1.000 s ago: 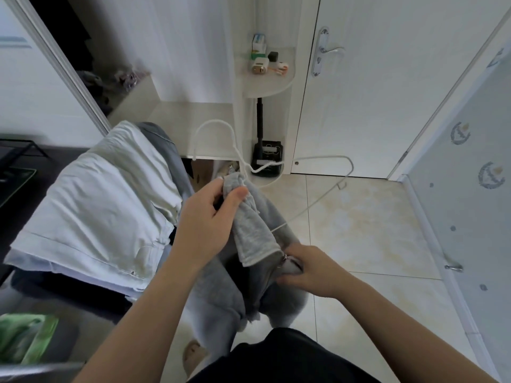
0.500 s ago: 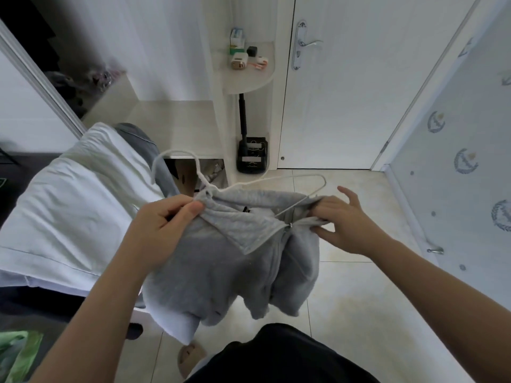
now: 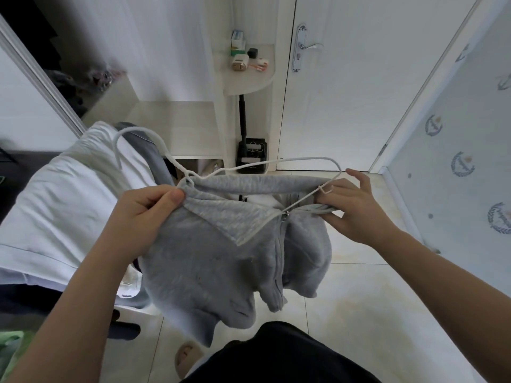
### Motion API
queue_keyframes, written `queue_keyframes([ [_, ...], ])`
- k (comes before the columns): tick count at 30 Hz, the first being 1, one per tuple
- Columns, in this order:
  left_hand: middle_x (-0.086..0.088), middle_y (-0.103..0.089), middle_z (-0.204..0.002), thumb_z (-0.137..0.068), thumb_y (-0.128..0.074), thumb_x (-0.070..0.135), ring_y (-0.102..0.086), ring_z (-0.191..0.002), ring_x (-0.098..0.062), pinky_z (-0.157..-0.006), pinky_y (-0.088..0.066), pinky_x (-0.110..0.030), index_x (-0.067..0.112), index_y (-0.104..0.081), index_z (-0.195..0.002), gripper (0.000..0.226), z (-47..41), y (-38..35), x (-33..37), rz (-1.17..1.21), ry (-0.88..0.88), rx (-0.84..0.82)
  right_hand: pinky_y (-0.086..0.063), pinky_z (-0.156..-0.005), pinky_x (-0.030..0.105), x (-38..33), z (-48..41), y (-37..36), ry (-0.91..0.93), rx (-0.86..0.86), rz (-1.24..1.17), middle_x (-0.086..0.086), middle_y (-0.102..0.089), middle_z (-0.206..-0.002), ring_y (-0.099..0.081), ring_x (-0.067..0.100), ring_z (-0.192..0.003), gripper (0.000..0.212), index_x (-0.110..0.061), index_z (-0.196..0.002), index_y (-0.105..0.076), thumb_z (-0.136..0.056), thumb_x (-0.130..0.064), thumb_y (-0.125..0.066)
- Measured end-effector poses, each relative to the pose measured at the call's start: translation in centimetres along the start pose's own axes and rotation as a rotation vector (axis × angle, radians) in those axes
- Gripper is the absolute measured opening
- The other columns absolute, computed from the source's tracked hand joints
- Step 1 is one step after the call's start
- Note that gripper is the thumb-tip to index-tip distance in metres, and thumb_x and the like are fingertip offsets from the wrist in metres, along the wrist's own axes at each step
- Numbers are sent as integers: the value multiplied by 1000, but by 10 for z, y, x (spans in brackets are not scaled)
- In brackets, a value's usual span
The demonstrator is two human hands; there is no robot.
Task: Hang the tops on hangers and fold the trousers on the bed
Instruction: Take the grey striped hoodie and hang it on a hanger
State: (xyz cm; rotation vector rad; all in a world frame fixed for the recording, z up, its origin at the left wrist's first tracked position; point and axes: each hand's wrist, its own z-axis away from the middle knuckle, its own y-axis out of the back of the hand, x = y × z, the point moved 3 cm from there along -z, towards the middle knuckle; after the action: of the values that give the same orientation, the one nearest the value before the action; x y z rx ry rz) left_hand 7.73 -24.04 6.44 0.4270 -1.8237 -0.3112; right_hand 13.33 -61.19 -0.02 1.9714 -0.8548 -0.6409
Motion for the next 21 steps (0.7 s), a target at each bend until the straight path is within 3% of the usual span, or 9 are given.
queue_keyframes([
  [4, 20, -72, -75, -96, -65, 41, -65, -73, 5, -61, -43, -5, 56, -72, -78, 25, -4, 2, -6, -226, -28, -47, -22, -115, 57, 8, 2, 8, 20, 8, 58, -10, -68, -91, -65, 17, -101, 4, -22, -83, -67, -86, -23, -70],
  [6, 13, -73, -75, -96, -59, 48, -66, -75, -6, -65, -48, -18, 51, -73, -83, 19, -3, 2, -13, -289, 5, -102, -22, -114, 56, 10, 1, 11, -11, -21, 64, -9, -68, -91, -65, 18, -102, 6, -21, -82, -67, -85, -22, -72],
  [8, 8, -71, -70, -91, -50, 62, -64, -68, -11, -62, -48, -26, 42, -74, -85, 32, -1, -4, -15, -321, 38, -178, -29, -110, 54, 5, -2, 14, -51, -87, 3, -7, -68, -90, -65, 23, -100, 12, -18, -82, -67, -82, -15, -79],
  [11, 3, -64, -60, -88, -44, 67, -59, -59, -14, -55, -42, -22, 27, -74, -78, 51, 0, -30, -8, -398, 21, -267, -37, -95, 45, -19, -19, 20, -37, -184, -134, -6, -66, -88, -63, 28, -97, 12, -16, -86, -67, -82, -13, -79],
  [16, 11, -59, -60, -98, -52, 48, -56, -60, -4, -58, -36, -15, 29, -69, -75, 34, -10, -75, 17, -454, -96, -270, -43, -80, 35, -85, -56, 21, 102, -192, -307, 4, -62, -86, -58, 27, -84, 3, -9, -86, -67, -84, -11, -67],
  [17, 13, -56, -59, -99, -53, 45, -53, -60, -1, -58, -34, -14, 30, -68, -74, 33, -12, -81, 20, -480, -110, -294, -44, -76, 34, -93, -61, 23, 94, -178, -368, 4, -62, -87, -57, 24, -82, 9, -8, -88, -68, -87, -16, -63],
  [19, 12, -55, -59, -100, -53, 42, -51, -61, 2, -60, -35, -14, 27, -68, -74, 34, -16, -85, 17, -502, -92, -336, -47, -75, 33, -98, -69, 29, 53, -144, -463, 2, -62, -91, -58, 19, -83, 16, -10, -90, -68, -88, -22, -58],
  [21, 6, -60, -61, -100, -52, 44, -55, -61, -5, -61, -36, -20, 19, -68, -73, 40, -17, -81, 11, -476, -68, -354, -48, -80, 31, -94, -69, 31, -60, -126, -560, 0, -60, -101, -60, 18, -92, 6, -16, -89, -66, -87, -19, -61],
])
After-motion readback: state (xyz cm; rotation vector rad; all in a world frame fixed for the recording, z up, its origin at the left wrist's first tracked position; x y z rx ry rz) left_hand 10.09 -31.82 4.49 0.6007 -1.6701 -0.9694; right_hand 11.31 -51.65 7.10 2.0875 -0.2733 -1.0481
